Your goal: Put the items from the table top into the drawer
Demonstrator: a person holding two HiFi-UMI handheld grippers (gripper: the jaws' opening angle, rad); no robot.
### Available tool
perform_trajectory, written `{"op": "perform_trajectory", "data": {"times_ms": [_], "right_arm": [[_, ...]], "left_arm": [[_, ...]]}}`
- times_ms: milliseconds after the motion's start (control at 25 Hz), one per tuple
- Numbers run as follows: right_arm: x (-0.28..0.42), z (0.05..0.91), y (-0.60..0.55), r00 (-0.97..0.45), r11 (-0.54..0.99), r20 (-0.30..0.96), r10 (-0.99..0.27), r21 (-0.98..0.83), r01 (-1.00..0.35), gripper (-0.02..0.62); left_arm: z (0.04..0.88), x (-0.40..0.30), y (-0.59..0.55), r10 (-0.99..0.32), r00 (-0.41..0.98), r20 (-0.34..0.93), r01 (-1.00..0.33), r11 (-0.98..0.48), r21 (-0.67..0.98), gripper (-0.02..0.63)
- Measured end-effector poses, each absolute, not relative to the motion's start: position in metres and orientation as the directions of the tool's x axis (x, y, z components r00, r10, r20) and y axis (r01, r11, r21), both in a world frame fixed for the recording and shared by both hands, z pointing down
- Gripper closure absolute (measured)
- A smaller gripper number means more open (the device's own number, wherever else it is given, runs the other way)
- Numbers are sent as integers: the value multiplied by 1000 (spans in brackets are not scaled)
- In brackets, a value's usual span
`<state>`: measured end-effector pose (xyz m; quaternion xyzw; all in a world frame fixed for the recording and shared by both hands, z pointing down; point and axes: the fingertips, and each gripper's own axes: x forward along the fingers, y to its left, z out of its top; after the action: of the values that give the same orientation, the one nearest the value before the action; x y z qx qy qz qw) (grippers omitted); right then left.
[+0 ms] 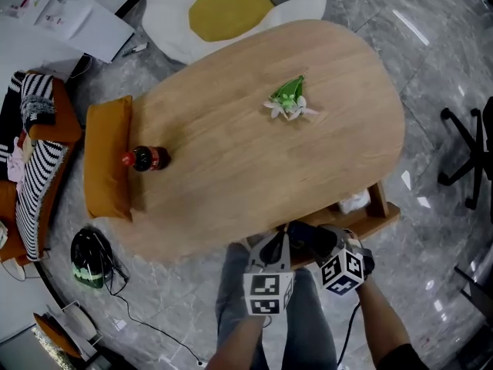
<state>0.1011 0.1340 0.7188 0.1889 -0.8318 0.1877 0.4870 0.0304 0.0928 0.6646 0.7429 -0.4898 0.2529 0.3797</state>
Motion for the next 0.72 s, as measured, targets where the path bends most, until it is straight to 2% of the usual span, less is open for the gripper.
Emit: {"op": "perform_trajectory", "data": {"times_ms": [400, 720], "right_arm": [[87, 737, 120, -462, 852, 878, -126, -143, -504, 394], [85, 752, 111, -453, 844, 882, -134, -138, -518, 394]], "left_arm": [[681, 32, 97, -513, 390, 765, -921, -221, 321, 589], [677, 31, 83, -543, 402, 737, -915, -235, 327, 589]]}}
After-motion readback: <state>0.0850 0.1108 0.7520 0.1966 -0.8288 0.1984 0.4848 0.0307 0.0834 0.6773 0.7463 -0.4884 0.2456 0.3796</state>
